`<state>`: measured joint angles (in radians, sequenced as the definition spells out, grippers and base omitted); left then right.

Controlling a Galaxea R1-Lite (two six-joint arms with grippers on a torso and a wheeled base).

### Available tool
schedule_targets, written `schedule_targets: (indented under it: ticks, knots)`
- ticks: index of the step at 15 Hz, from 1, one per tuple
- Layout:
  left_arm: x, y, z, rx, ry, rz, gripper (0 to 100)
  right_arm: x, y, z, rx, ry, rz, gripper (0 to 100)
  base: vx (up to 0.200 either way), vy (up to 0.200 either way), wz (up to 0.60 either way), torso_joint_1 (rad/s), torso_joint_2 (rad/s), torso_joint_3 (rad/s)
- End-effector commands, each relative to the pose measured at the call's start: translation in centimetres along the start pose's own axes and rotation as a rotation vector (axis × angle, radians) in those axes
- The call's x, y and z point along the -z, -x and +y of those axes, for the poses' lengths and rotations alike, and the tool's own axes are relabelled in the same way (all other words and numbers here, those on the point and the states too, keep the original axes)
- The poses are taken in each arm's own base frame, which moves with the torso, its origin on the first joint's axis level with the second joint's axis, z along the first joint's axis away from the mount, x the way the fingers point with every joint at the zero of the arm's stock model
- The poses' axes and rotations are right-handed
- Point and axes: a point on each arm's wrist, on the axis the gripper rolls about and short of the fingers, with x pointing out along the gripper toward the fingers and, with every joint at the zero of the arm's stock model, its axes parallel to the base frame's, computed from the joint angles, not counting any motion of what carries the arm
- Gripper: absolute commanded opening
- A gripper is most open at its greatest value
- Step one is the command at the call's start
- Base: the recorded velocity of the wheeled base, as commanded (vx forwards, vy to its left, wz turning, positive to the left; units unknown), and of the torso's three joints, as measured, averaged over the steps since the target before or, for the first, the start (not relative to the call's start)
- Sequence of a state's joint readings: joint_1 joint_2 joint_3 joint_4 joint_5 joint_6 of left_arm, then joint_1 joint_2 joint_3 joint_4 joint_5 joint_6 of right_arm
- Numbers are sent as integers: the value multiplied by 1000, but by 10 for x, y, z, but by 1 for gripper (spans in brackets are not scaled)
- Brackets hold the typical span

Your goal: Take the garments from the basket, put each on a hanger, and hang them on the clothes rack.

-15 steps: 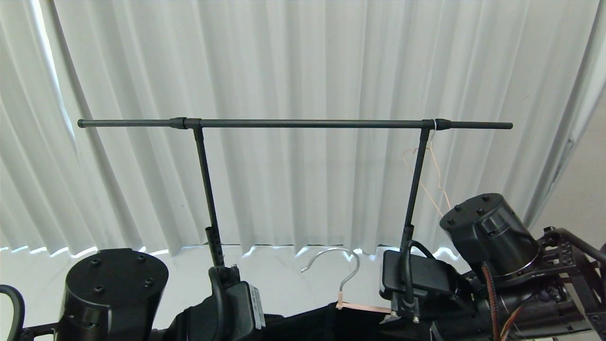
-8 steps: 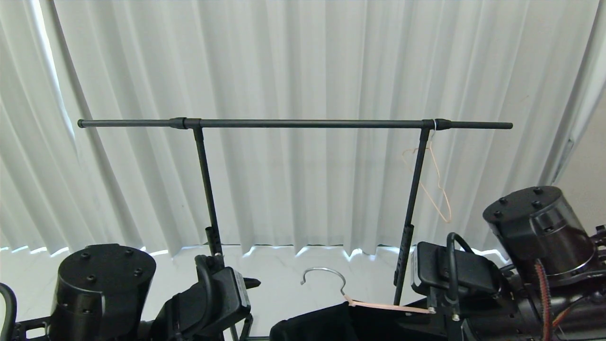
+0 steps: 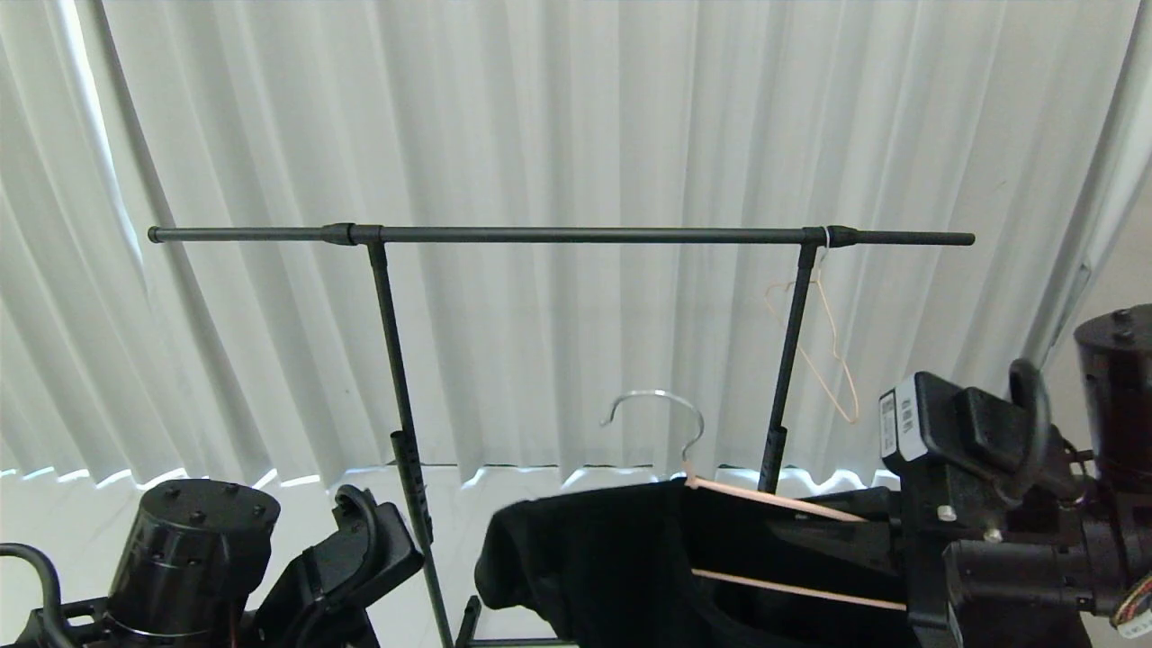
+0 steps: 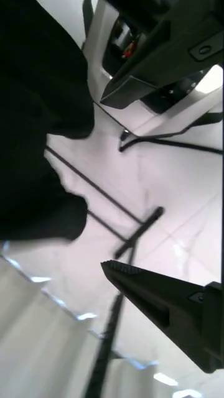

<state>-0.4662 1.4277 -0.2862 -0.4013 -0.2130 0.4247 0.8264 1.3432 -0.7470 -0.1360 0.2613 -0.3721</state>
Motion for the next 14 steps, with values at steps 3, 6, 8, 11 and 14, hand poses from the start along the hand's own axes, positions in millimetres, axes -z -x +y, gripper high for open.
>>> schedule_targets:
  ticks: [3, 6, 8, 11, 14]
  knots:
    - [3, -23, 27, -42, 84, 81, 100, -6, 2, 4, -4, 25, -56, 0, 0, 0, 0, 0, 0, 0]
    - [0, -26, 41, -94, 104, 46, 100, -8, 5, 7, -14, 36, -69, 0, 0, 0, 0, 0, 0, 0]
    - [3, -29, 44, -111, 113, 36, 100, -8, 5, 7, -14, 35, -71, 0, 0, 0, 0, 0, 0, 0]
    - [5, -31, 45, -108, 115, 43, 0, -9, 6, 7, -9, 37, -77, 0, 0, 0, 0, 0, 0, 0]
    - [8, -28, 58, -161, 153, 44, 0, -9, 7, 8, -7, 37, -78, 0, 0, 0, 0, 0, 0, 0]
